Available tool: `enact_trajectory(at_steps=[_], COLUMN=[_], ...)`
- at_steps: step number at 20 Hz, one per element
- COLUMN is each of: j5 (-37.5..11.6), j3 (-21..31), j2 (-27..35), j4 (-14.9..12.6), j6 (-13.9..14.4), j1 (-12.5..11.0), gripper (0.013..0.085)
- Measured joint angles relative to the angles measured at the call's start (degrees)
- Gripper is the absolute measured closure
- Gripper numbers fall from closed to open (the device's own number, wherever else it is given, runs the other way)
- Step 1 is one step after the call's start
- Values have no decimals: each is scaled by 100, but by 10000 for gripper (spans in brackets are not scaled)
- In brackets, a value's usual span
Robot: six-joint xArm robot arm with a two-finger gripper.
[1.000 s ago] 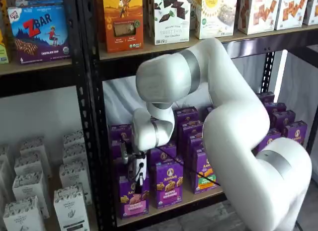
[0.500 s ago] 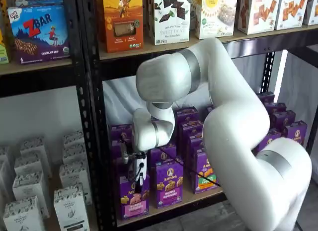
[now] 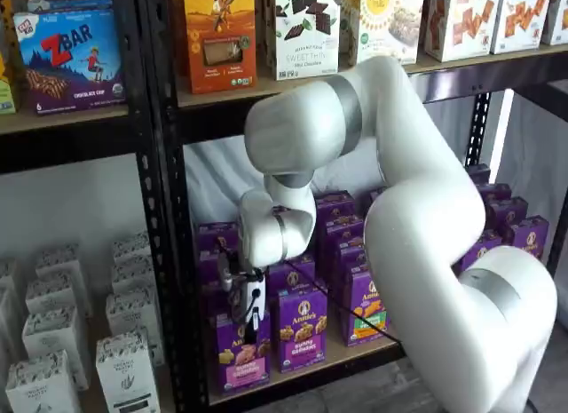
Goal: Pick up the purple box with a pink patch in the middle, on the bottom shelf, the first box from the left
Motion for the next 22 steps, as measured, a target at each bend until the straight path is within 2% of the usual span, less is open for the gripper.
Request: enact_trajectory(at_steps=[8, 12, 18, 22], j5=[-248, -436, -630, -670], j3=[1150, 1845, 2736, 3313], j2=[-864, -1437, -2255, -2858], j4=[-9, 133, 156, -12], j6=[20, -95, -132, -31], j1=[40, 69, 62, -3], gripper=[610, 610, 610, 610])
